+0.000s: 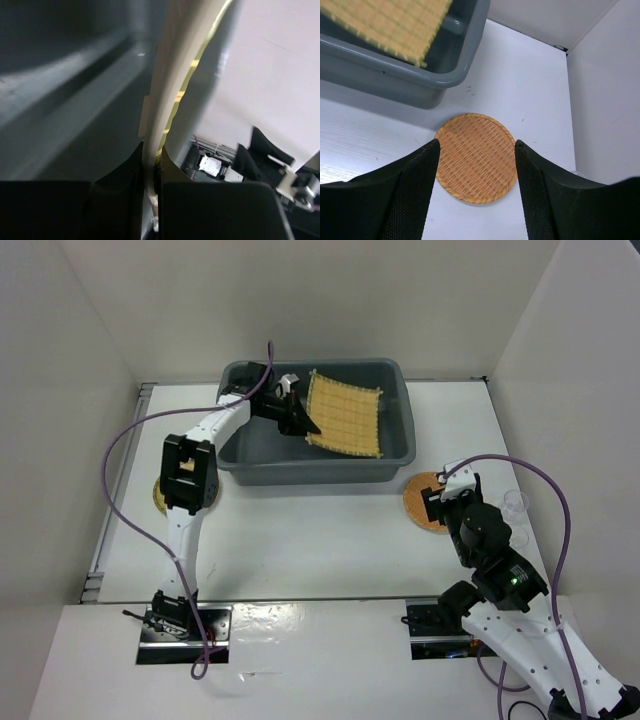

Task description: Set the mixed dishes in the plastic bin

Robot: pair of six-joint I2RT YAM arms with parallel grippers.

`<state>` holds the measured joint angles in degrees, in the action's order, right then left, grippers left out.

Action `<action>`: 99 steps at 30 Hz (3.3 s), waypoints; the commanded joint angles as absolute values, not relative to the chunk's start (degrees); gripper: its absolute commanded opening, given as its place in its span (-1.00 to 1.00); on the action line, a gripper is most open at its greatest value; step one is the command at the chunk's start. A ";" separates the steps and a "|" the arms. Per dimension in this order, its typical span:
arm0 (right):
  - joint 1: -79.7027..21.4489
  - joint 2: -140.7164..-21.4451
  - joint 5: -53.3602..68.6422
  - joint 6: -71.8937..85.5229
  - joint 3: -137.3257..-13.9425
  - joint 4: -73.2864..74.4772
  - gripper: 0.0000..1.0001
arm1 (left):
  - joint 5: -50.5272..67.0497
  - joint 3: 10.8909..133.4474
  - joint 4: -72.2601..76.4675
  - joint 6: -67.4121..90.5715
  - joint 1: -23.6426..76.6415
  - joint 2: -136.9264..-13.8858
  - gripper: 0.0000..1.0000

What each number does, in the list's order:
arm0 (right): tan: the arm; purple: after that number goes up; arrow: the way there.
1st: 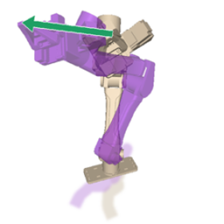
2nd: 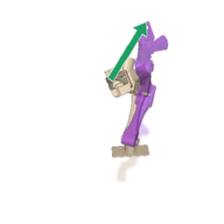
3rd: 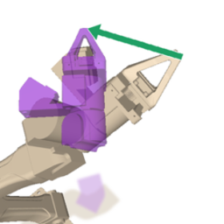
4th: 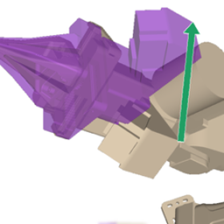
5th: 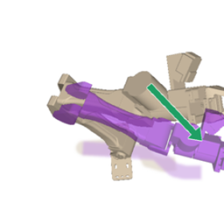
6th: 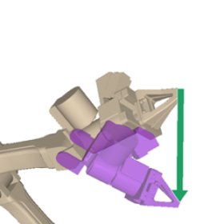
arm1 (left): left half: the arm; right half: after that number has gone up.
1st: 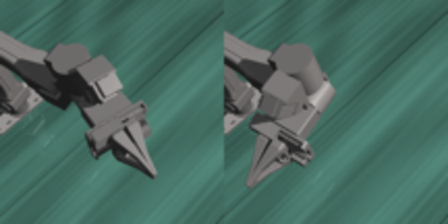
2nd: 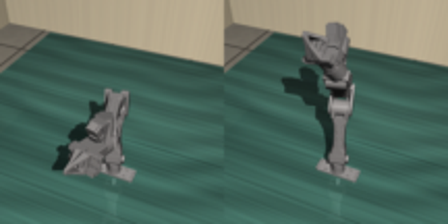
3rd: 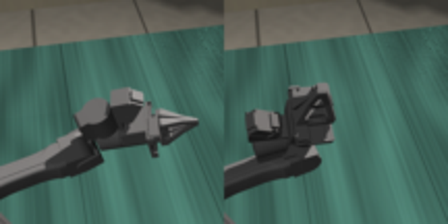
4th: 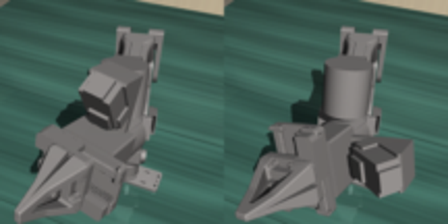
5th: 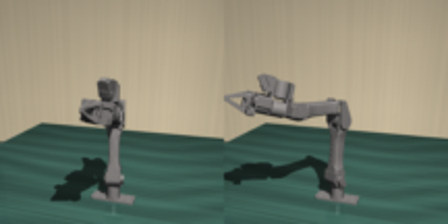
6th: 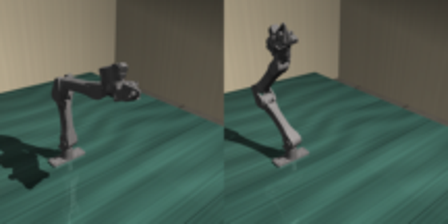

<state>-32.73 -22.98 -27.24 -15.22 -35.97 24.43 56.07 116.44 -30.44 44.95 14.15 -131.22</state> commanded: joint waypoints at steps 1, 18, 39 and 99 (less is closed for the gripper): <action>-32.43 -22.68 -28.65 -14.41 -35.33 20.92 0.34 | 60.12 123.21 -29.27 43.33 14.85 -133.14 -1.00; -30.15 -24.34 -28.65 -14.41 -34.80 20.92 0.63 | 59.68 177.87 -50.61 49.18 16.44 -170.55 -1.00; -21.72 -26.71 -28.31 -14.41 -39.18 23.02 0.96 | 41.77 179.82 -67.02 41.76 13.72 -162.52 0.98; 25.58 -137.47 35.86 -55.11 -89.47 72.95 -0.86 | 12.83 74.36 -60.82 31.46 6.68 -67.15 1.00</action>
